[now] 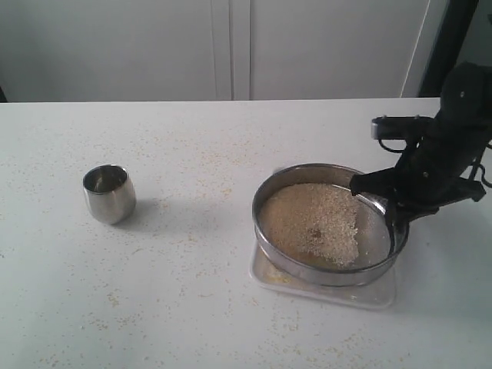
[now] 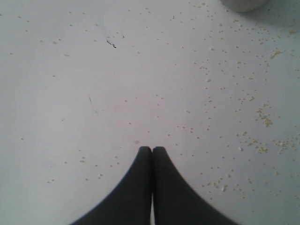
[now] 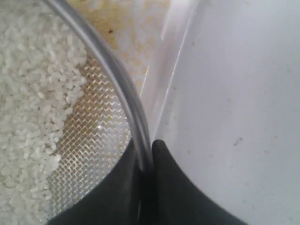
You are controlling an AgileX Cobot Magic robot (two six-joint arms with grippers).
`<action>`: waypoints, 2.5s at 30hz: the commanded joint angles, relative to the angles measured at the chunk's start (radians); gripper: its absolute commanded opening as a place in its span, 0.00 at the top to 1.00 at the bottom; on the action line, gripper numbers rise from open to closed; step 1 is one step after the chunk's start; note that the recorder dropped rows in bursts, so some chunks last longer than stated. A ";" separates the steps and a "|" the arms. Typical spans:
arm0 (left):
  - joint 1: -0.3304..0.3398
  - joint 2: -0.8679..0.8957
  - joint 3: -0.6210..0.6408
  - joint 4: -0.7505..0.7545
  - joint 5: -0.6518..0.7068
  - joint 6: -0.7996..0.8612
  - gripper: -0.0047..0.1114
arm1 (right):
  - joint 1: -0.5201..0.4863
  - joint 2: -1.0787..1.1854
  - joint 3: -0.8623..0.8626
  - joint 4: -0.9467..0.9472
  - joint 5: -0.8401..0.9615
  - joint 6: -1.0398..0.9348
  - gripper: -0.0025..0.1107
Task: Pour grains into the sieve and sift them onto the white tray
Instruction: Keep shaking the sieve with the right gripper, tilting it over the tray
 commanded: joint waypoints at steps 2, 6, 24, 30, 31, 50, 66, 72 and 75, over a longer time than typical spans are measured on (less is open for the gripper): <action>0.002 -0.006 0.005 -0.008 0.013 -0.005 0.96 | -0.009 -0.014 0.011 0.042 -0.018 0.018 0.98; 0.002 -0.006 0.005 -0.008 0.013 -0.005 0.96 | -0.023 -0.030 0.061 0.039 -0.139 0.047 0.98; 0.002 -0.006 0.005 -0.008 0.013 -0.005 0.96 | -0.048 -0.027 0.087 0.232 -0.096 -0.045 0.98; 0.002 -0.006 0.005 -0.008 0.013 -0.005 0.96 | -0.086 -0.029 0.087 0.029 -0.117 0.116 0.98; 0.002 -0.006 0.005 -0.008 0.013 -0.005 0.96 | -0.100 -0.029 0.087 0.029 -0.117 0.174 0.98; 0.002 -0.006 0.005 -0.008 0.013 -0.005 0.96 | -0.035 -0.079 0.089 0.038 -0.139 0.014 0.98; 0.002 -0.006 0.005 -0.008 0.013 -0.005 0.96 | -0.050 -0.084 0.089 0.069 -0.171 0.149 0.98; 0.002 -0.006 0.005 -0.008 0.013 -0.005 0.96 | -0.040 -0.100 0.089 0.077 -0.158 0.015 0.98; 0.002 -0.006 0.005 -0.008 0.013 -0.005 0.96 | -0.090 -0.074 0.091 0.079 -0.128 0.075 0.98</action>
